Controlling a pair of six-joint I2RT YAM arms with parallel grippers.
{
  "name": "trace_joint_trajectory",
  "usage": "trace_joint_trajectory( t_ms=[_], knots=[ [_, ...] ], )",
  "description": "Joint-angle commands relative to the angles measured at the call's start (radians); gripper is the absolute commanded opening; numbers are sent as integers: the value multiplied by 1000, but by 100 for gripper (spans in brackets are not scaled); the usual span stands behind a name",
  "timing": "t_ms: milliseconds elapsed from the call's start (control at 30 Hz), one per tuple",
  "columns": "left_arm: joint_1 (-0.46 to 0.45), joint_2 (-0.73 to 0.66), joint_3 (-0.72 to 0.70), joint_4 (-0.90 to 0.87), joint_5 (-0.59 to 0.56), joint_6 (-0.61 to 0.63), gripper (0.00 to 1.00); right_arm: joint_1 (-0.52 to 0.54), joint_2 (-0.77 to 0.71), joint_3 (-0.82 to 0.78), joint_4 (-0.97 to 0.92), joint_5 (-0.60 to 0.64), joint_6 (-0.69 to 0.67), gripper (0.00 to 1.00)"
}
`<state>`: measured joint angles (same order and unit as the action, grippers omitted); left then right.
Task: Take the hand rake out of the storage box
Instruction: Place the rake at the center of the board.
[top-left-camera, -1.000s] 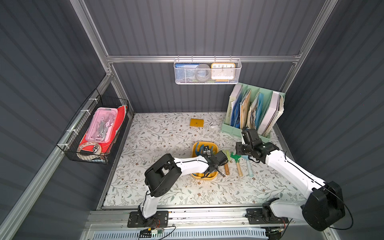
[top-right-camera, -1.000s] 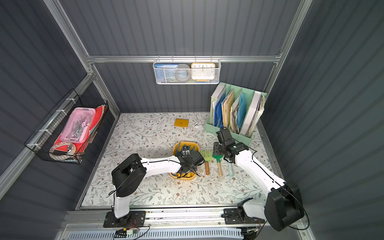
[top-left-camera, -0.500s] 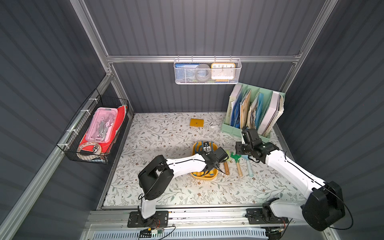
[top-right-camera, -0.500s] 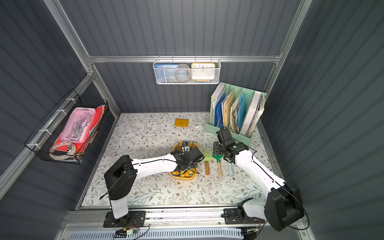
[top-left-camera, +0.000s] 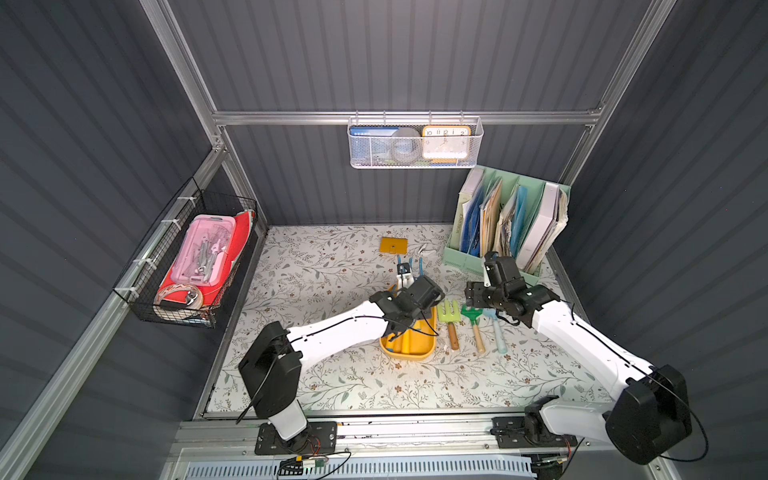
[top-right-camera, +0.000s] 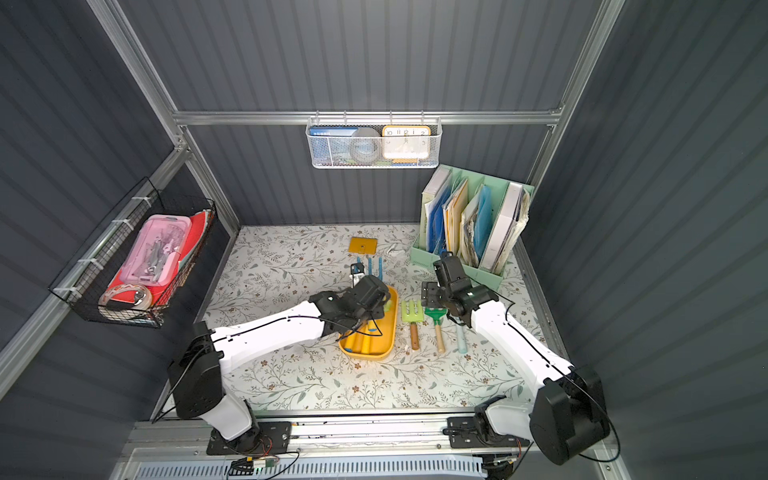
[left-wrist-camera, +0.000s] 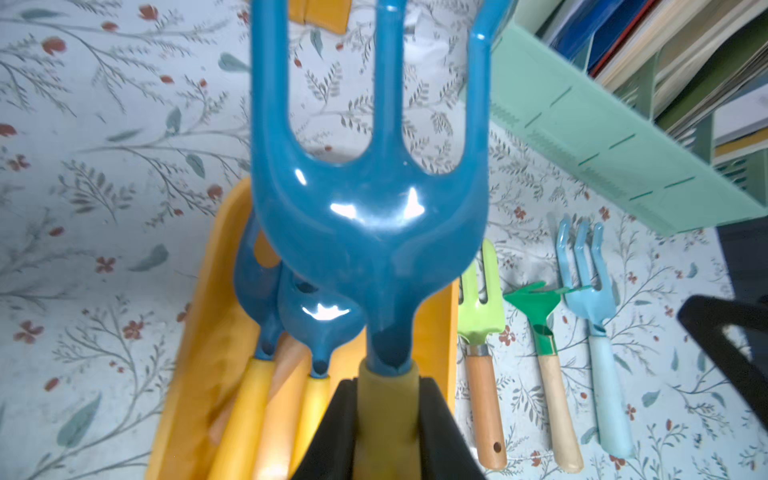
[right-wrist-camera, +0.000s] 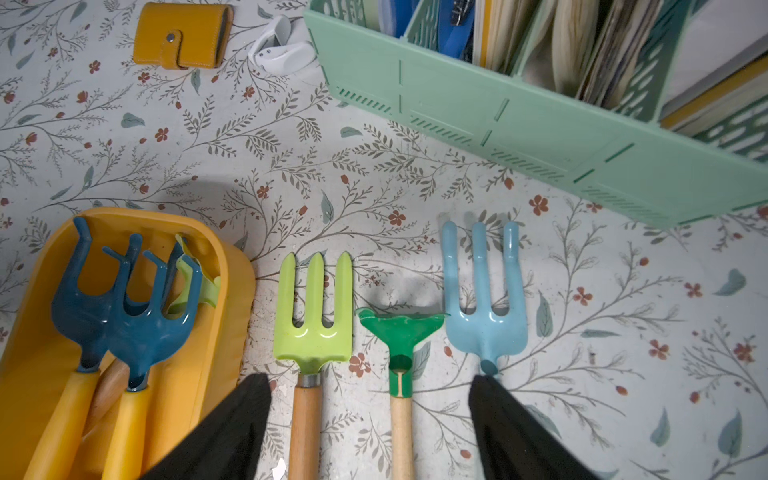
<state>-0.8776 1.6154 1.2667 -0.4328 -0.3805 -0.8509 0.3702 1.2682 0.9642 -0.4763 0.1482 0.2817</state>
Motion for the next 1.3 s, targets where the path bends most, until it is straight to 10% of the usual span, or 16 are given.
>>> trace_joint_trajectory(
  t_ms=[0, 133, 567, 1267],
  knots=[
    [83, -97, -75, 54, 64, 139, 24, 1, -17, -7, 17, -14, 1, 82],
    [169, -185, -140, 63, 98, 254, 25, 1, -17, -5, 16, -19, -2, 99],
    [363, -290, -302, 88, 258, 457, 27, 1, -4, 13, 17, -33, -4, 99],
    [405, -209, -439, 67, 277, 260, 41, 1, 14, 8, 17, -87, -3, 99]
  ],
)
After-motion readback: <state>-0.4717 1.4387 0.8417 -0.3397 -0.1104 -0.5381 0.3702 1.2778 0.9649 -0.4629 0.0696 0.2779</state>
